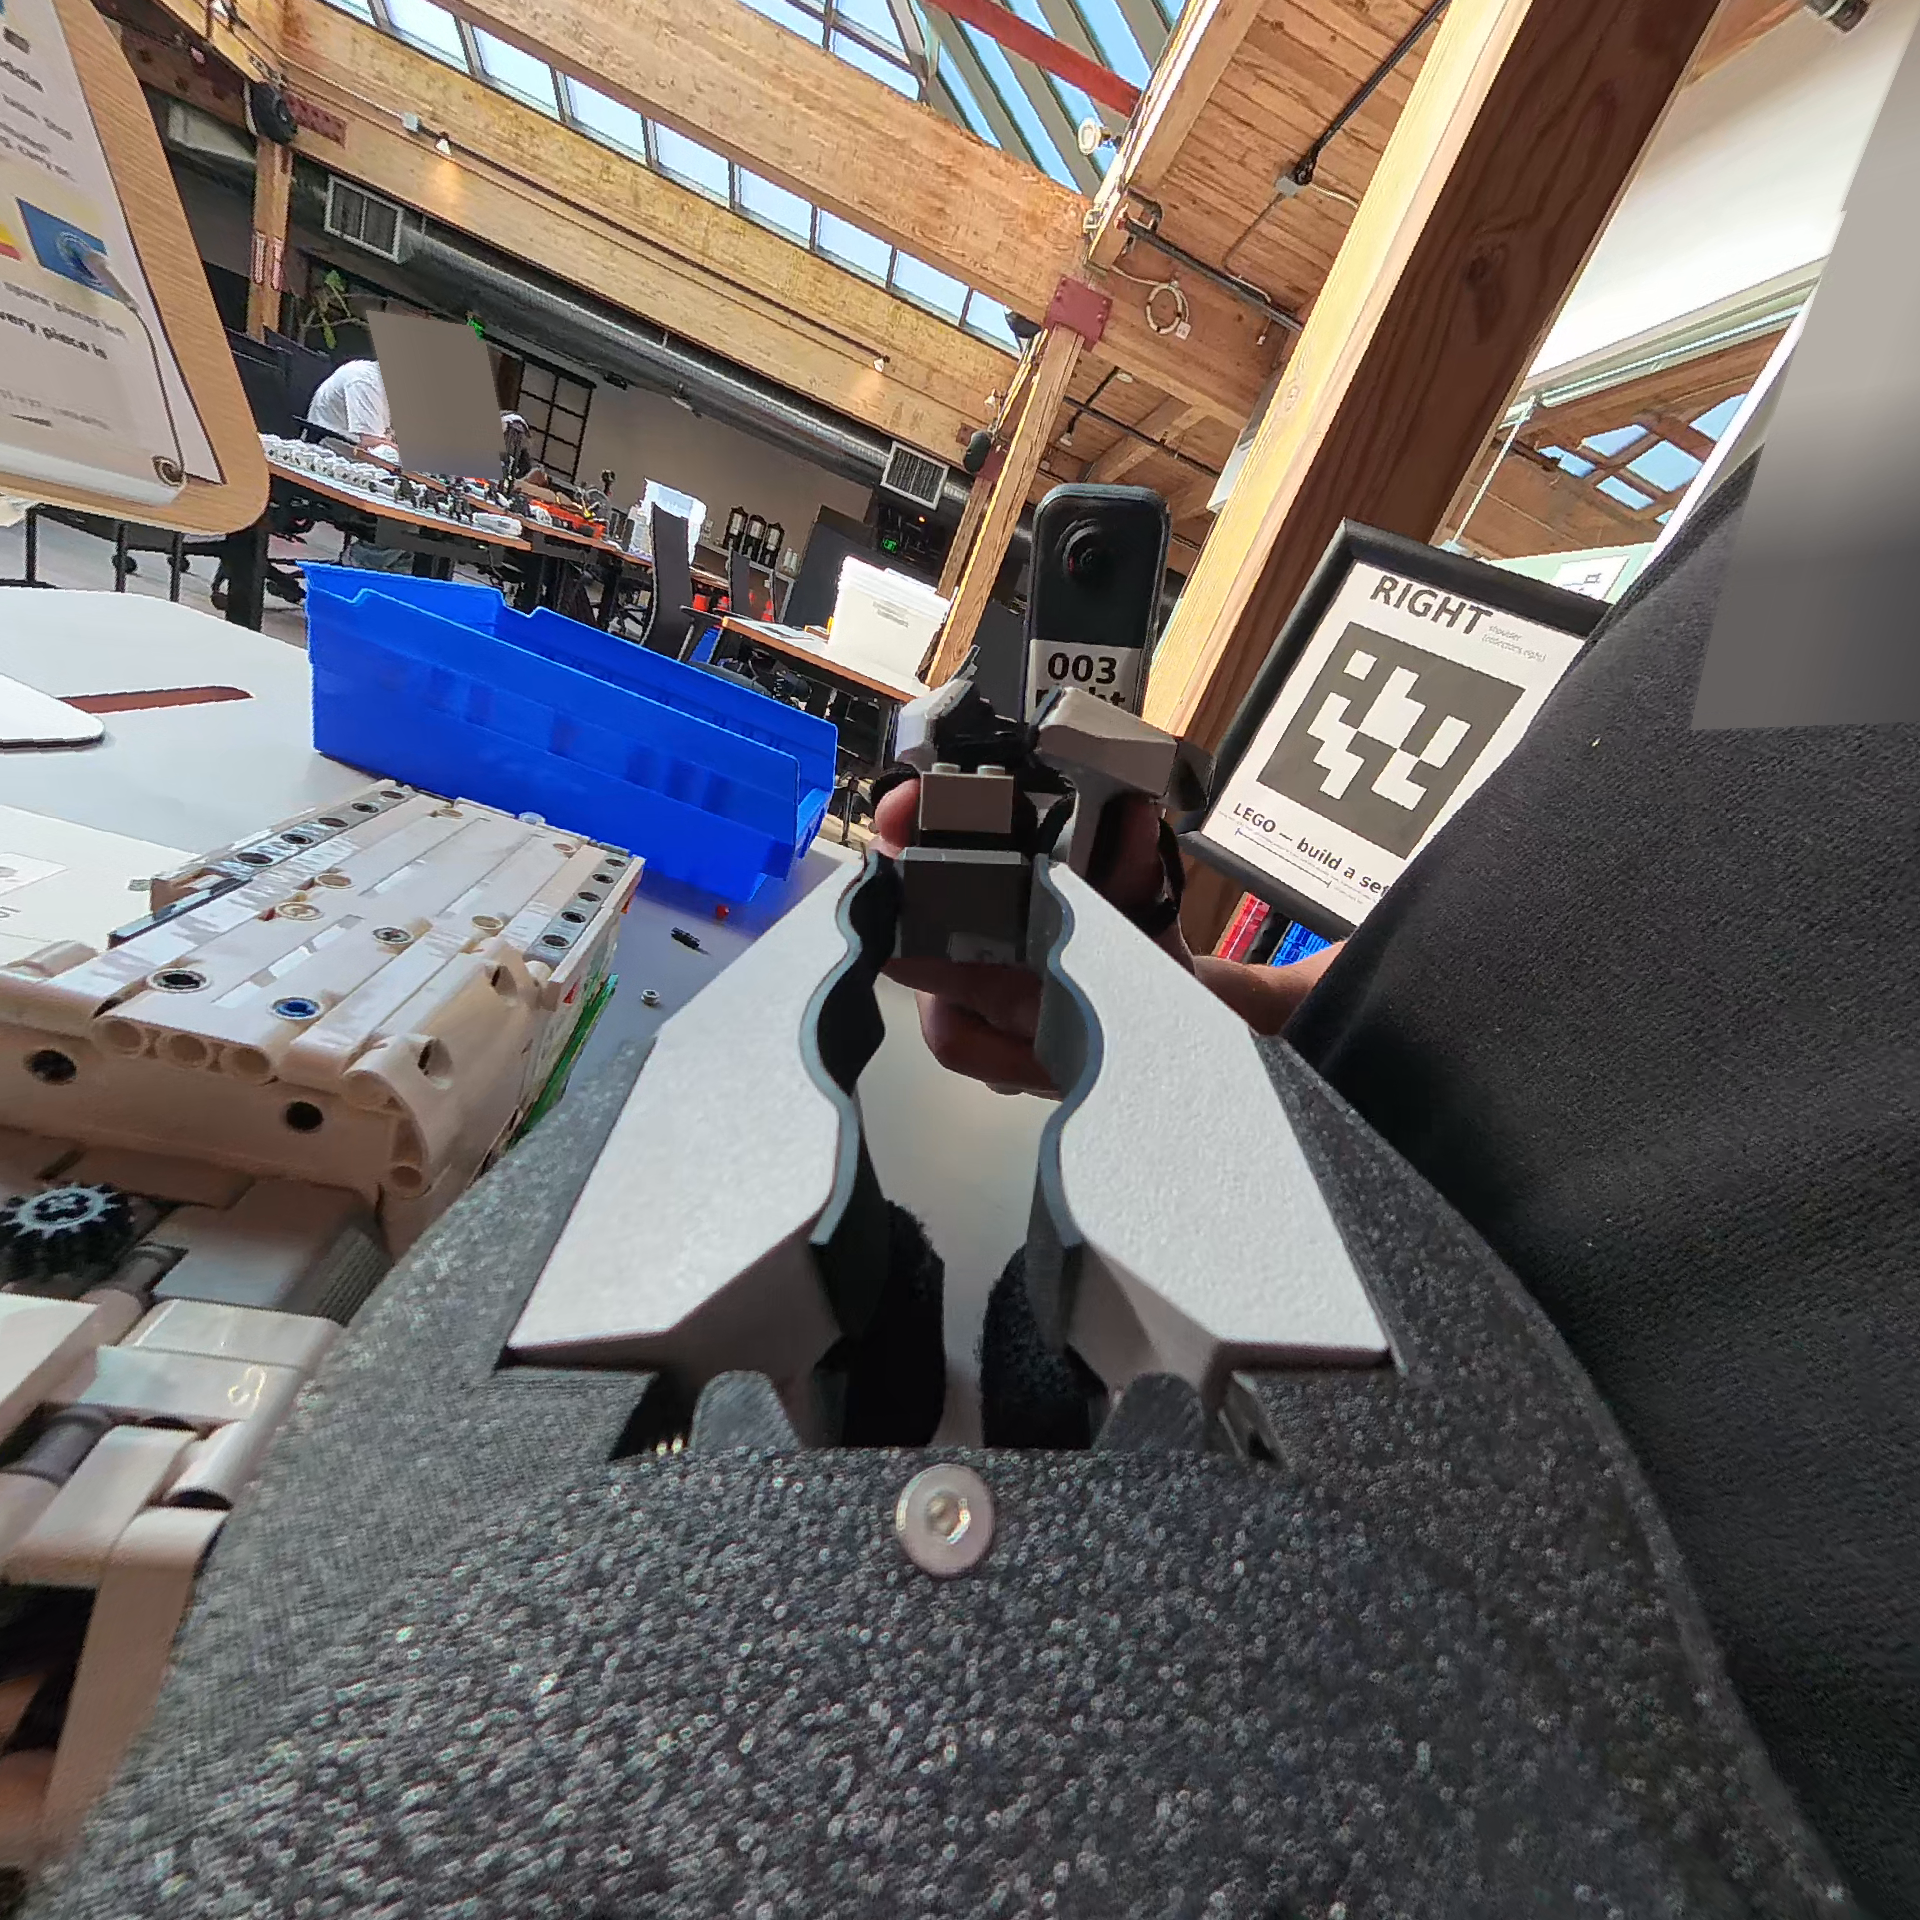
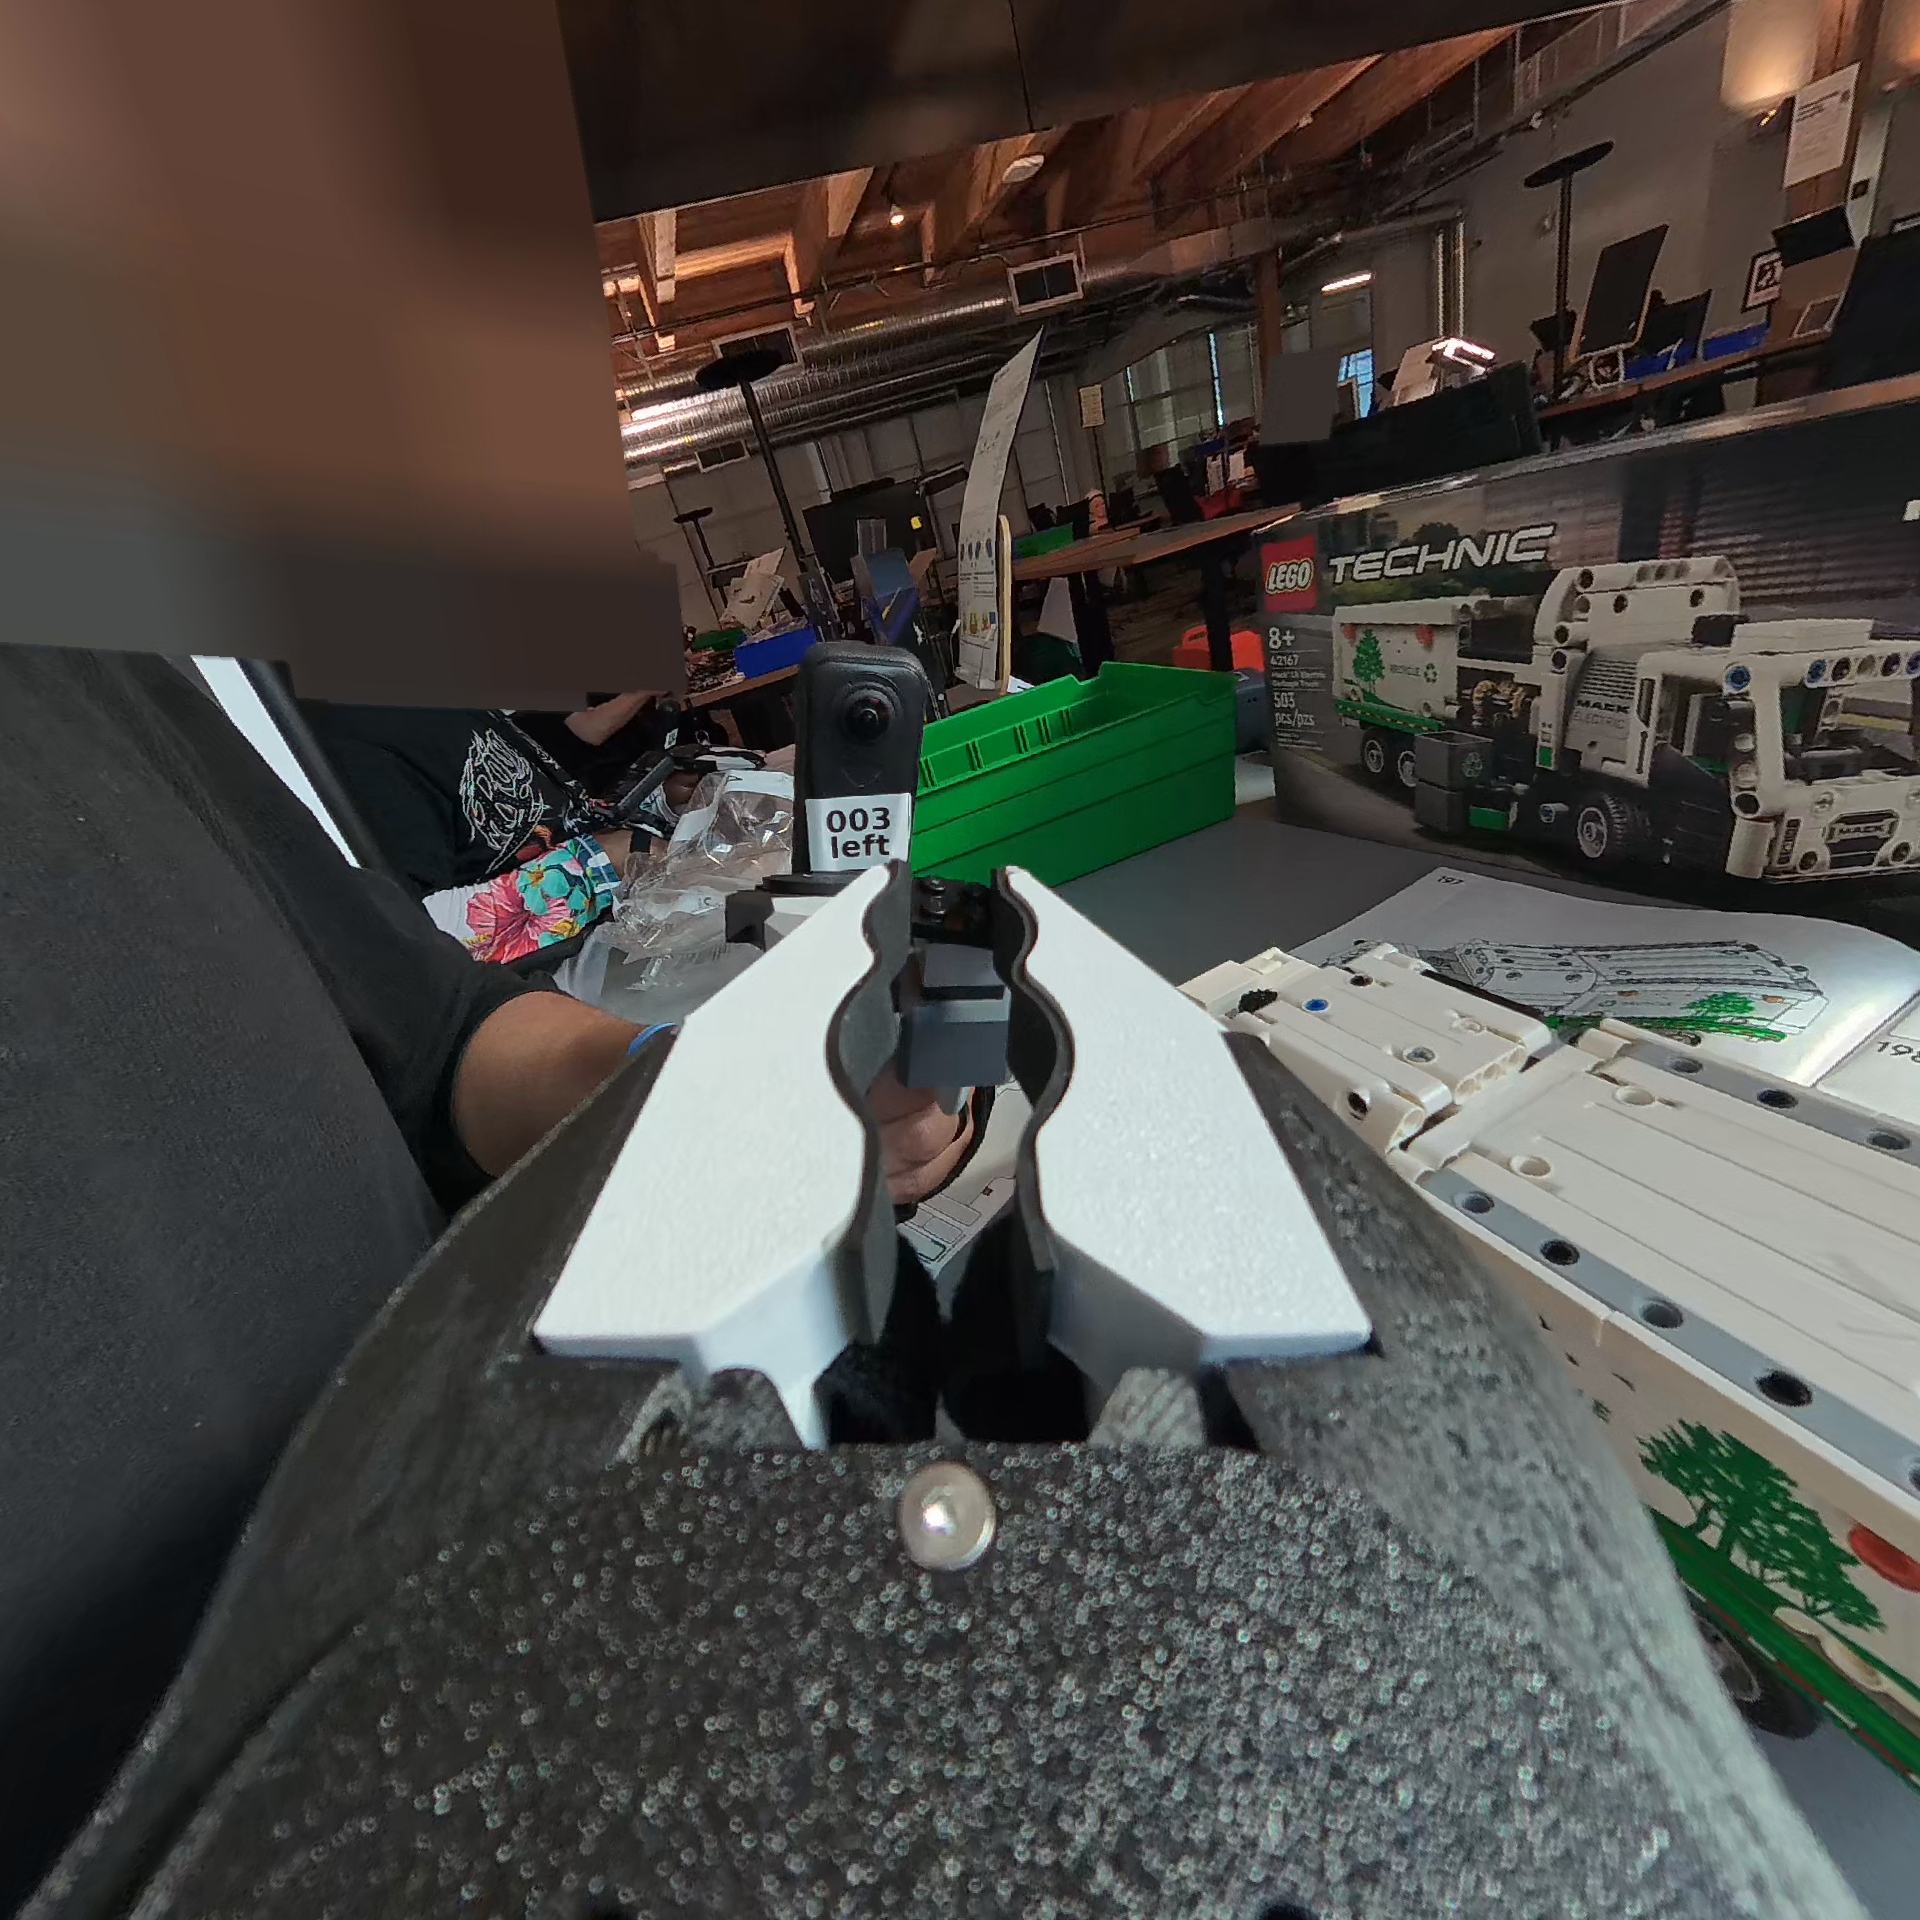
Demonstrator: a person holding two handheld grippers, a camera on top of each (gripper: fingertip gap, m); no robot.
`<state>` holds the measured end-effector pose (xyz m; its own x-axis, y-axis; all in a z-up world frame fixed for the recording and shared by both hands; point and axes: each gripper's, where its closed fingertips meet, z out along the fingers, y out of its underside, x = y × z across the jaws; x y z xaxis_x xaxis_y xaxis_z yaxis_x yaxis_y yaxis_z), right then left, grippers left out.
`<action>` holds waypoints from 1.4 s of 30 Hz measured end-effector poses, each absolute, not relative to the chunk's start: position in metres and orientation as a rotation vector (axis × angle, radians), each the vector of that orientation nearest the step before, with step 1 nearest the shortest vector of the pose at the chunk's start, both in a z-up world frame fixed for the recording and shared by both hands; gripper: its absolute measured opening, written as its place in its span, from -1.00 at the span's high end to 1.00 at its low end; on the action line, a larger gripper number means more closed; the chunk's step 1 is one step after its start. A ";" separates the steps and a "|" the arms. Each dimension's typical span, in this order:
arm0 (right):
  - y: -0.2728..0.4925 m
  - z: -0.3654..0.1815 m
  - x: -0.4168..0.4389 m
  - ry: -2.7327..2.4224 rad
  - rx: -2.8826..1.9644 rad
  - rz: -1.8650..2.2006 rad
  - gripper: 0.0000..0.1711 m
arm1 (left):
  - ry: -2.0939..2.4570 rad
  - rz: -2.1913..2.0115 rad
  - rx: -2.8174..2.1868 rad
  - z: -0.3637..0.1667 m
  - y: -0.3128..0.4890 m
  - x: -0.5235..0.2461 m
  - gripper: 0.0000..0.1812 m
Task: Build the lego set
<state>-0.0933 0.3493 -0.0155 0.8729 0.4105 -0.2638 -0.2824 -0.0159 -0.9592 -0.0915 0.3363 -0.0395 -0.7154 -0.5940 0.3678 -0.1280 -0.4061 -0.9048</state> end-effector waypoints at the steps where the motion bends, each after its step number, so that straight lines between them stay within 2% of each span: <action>1: 0.350 -0.015 -0.094 -0.110 -1.486 0.553 0.84 | 1.500 -2.196 -0.990 -0.039 0.336 -0.092 0.74; 18: 0.353 -0.008 -0.100 -0.149 -1.479 0.559 0.83 | 1.465 -2.231 -0.929 -0.031 0.336 -0.097 0.74; 26: 0.348 -0.006 -0.109 -0.307 -1.521 0.537 0.73 | 1.481 -2.230 -0.880 -0.028 0.333 -0.101 0.74; 28: 0.346 -0.007 -0.112 -0.372 -1.538 0.495 0.65 | 1.483 -2.238 -0.880 -0.028 0.332 -0.102 0.74; 33: 0.344 -0.012 -0.114 -0.533 -1.574 0.295 0.62 | 1.497 -2.284 -0.889 -0.029 0.331 -0.103 0.74; 36: 0.343 -0.020 -0.114 -0.627 -1.603 0.125 0.50 | 1.504 -2.320 -0.929 -0.030 0.331 -0.102 0.74; 41: 0.345 -0.037 -0.107 -0.758 -1.672 -0.127 0.41 | 1.487 -2.436 -0.995 -0.030 0.331 -0.102 0.74; 42: 0.345 -0.042 -0.105 -0.779 -1.692 -0.160 0.44 | 1.467 -2.471 -1.005 -0.028 0.331 -0.102 0.74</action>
